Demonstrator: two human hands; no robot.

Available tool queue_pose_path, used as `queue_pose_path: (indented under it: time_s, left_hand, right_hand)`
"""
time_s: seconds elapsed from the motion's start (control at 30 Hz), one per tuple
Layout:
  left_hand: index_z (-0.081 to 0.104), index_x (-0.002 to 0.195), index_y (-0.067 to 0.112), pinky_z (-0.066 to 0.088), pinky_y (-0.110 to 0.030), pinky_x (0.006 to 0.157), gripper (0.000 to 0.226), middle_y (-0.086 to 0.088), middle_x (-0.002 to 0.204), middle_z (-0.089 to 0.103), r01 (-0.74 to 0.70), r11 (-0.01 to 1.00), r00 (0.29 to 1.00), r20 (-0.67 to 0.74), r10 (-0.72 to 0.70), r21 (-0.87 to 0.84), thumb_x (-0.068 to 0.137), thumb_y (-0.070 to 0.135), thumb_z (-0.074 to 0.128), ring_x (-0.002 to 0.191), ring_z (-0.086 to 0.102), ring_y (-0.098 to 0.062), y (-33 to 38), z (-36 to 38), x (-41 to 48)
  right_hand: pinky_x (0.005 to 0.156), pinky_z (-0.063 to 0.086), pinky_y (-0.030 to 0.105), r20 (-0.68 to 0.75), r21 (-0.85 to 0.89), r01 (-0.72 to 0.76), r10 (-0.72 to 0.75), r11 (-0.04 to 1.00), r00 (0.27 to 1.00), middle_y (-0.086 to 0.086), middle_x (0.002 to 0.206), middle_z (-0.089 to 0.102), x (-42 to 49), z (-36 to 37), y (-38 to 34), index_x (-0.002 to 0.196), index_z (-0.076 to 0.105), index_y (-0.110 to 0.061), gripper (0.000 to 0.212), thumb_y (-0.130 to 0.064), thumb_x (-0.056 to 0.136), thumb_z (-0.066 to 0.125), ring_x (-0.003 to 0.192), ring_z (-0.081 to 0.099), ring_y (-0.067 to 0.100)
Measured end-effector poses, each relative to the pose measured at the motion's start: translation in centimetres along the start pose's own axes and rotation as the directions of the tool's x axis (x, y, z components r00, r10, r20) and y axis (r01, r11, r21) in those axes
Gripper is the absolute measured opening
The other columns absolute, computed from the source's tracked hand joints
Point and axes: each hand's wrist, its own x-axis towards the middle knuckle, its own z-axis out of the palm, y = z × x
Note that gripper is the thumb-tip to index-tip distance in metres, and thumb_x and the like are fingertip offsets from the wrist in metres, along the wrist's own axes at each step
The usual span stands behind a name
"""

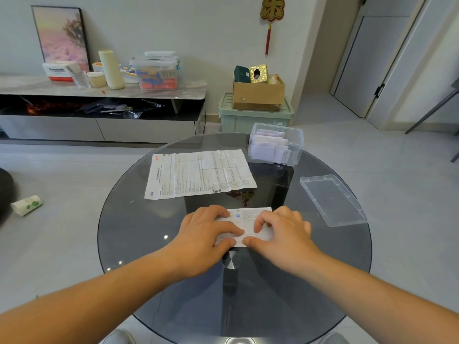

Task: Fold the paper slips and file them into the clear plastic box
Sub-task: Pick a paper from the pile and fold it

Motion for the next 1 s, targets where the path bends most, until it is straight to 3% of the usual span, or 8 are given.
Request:
queue_pose_path:
  time_s: [0.27,0.43,0.57,0.67,0.83,0.93,1.0]
  left_hand:
    - [0.053,0.131,0.057,0.006,-0.033,0.117,0.034,0.019,0.147,0.025,0.019,1.0,0.991,0.129,-0.022,0.025,0.102,0.039,0.05,0.138,0.018,-0.008,-0.8,-1.8,-0.5]
    - [0.057,0.124,0.059,0.017,-0.037,0.116,0.043,0.02,0.141,0.032,0.023,0.999,0.965,0.26,-0.029,0.027,0.098,0.025,0.058,0.13,0.027,-0.008,-1.2,-3.8,0.6]
    - [0.063,0.112,0.045,0.029,-0.035,0.11,0.023,0.014,0.135,0.042,-0.03,0.993,0.989,0.146,0.013,0.111,0.091,0.036,0.063,0.128,0.037,-0.014,0.0,-3.7,2.4]
    - [0.057,0.125,0.033,0.038,-0.032,0.107,0.04,0.01,0.133,0.049,-0.048,0.996,0.988,0.147,0.036,0.077,0.087,0.039,0.07,0.125,0.044,-0.015,1.3,-3.4,4.0]
    - [0.042,0.138,0.027,0.048,-0.039,0.1,0.08,0.006,0.128,0.052,0.065,0.988,0.963,0.252,-0.099,0.139,0.074,0.051,0.083,0.113,0.053,-0.018,2.4,-4.2,5.5]
    - [0.048,0.124,0.025,0.049,-0.027,0.087,0.073,0.011,0.111,0.054,0.169,0.98,0.933,0.302,-0.194,0.109,0.068,0.051,0.087,0.098,0.055,-0.014,2.6,-4.4,5.4]
    - [0.054,0.109,0.023,0.049,-0.023,0.077,0.058,0.009,0.103,0.06,0.205,0.974,0.922,0.313,-0.226,0.097,0.069,0.048,0.088,0.089,0.058,-0.01,2.6,-4.5,5.3]
  right_hand:
    - [0.092,0.026,0.035,0.125,0.022,-0.042,0.039,0.999,0.991,-0.016,0.108,0.046,0.5,-2.6,3.2,0.092,0.058,-0.046,0.024,-0.054,0.078,0.076,0.115,0.042,0.015]
    - [0.101,0.032,0.04,0.162,0.032,-0.015,0.01,0.999,0.987,-0.016,0.11,0.047,0.7,-3.2,4.1,0.096,0.059,-0.049,0.022,-0.052,0.081,0.075,0.115,0.044,0.015]
    - [0.099,0.027,0.037,0.165,0.019,0.033,-0.036,0.999,0.986,-0.016,0.11,0.045,0.7,-3.3,4.0,0.097,0.057,-0.049,0.021,-0.052,0.083,0.072,0.115,0.043,0.013]
    - [0.103,0.029,0.037,0.158,0.016,0.066,-0.068,0.998,0.985,-0.014,0.11,0.044,0.7,-3.2,3.7,0.102,0.058,-0.048,0.019,-0.048,0.086,0.069,0.116,0.04,0.014]
    - [0.107,0.036,0.035,0.157,0.095,0.096,-0.11,0.991,0.981,-0.018,0.118,0.042,0.6,-2.6,3.1,0.107,0.061,-0.047,0.02,-0.05,0.088,0.067,0.121,0.036,0.01]
    - [0.102,0.043,0.032,0.156,0.161,0.123,-0.148,0.979,0.977,-0.018,0.118,0.046,0.8,-2.5,2.9,0.113,0.062,-0.042,0.026,-0.046,0.088,0.07,0.118,0.043,0.007]
    - [0.09,0.047,0.023,0.141,0.206,0.129,-0.159,0.97,0.977,-0.017,0.115,0.05,0.9,-2.6,2.7,0.114,0.061,-0.04,0.028,-0.042,0.087,0.071,0.11,0.05,0.003]
